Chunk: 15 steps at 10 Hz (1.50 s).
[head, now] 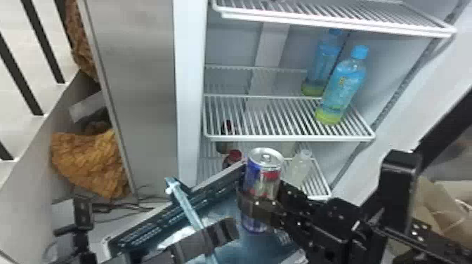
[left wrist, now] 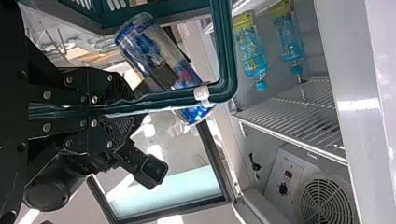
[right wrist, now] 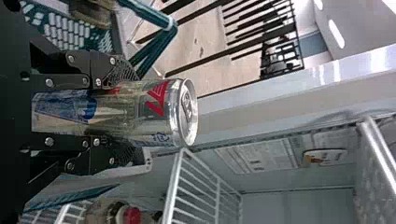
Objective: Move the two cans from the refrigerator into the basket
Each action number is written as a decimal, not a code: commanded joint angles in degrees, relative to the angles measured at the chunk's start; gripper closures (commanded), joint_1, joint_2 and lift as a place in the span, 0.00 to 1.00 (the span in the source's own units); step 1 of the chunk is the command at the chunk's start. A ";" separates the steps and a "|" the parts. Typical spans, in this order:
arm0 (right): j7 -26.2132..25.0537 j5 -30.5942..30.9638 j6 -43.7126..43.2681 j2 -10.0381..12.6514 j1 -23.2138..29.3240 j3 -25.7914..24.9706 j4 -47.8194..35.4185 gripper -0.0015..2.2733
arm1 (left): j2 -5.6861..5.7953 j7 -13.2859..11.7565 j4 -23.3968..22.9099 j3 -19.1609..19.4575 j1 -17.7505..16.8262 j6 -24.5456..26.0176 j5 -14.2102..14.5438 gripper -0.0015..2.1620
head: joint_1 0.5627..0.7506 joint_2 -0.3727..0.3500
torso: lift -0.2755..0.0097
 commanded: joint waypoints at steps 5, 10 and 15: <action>0.49 0.45 -1.54 1.33 0.83 -2.58 0.79 0.08 | -0.34 0.00 0.00 0.04 0.23 0.00 0.00 0.56 | 0.70 0.21 | 0.84; 1.02 3.08 -22.21 4.67 8.00 -10.47 4.73 0.08 | -0.52 0.00 0.00 0.27 0.51 0.14 0.00 0.56 | 0.70 0.08 | 0.84; 2.42 3.65 -37.40 6.60 14.33 -15.84 12.60 0.08 | -0.52 0.00 0.00 0.15 0.51 0.14 0.00 0.56 | 0.70 0.03 | 0.84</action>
